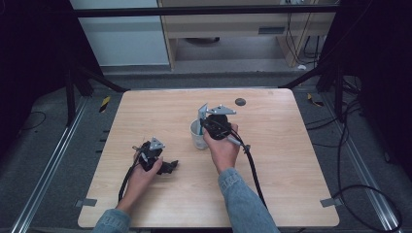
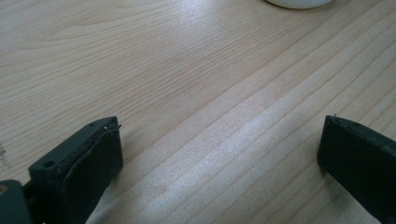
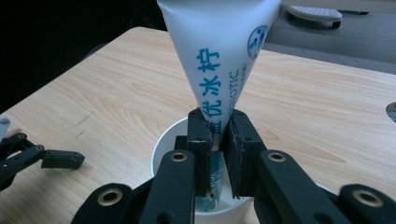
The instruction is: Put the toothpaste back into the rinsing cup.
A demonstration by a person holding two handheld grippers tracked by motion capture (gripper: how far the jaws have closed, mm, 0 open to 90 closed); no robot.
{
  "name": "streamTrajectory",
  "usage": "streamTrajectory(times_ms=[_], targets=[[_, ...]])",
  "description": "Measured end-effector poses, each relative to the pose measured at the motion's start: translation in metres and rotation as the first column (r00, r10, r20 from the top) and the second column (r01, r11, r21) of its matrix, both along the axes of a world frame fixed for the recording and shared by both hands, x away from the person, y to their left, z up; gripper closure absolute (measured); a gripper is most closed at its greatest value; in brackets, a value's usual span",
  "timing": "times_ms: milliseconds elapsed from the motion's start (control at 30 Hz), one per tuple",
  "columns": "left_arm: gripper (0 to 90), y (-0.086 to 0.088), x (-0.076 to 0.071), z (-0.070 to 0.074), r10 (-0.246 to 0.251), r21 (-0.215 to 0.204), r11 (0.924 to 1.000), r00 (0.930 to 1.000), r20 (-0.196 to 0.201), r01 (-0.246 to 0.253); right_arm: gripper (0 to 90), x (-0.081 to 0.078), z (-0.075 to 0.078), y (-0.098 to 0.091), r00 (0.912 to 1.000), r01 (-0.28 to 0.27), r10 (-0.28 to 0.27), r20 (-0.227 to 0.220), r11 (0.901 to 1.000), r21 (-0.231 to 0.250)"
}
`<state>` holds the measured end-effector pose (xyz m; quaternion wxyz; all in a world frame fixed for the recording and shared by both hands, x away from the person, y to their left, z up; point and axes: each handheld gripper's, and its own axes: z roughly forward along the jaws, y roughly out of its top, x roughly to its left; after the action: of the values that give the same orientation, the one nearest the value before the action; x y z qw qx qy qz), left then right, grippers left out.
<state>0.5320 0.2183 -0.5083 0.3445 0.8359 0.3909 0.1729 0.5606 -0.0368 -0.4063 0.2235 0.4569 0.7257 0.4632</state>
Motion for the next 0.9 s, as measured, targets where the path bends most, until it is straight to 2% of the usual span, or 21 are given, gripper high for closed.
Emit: streamTrajectory(times_ms=[333,667,900], targets=[[0.0,0.0,0.0,0.0,0.0,0.0,1.0,1.0,0.0,0.0,80.1,0.003,-0.001,-0.005,0.9999,0.005,-0.005,-0.01,0.9999,0.012],[0.0,0.0,0.0,0.0,0.0,0.0,1.0,1.0,0.0,0.0,79.0,0.009,-0.001,-0.015,0.9993,0.011,-0.009,-0.035,0.9986,0.051],[0.0,0.0,0.0,0.0,0.0,0.0,1.0,1.0,0.0,0.0,77.5,0.011,-0.002,-0.02,0.9991,0.016,-0.014,-0.04,0.9987,0.048]])
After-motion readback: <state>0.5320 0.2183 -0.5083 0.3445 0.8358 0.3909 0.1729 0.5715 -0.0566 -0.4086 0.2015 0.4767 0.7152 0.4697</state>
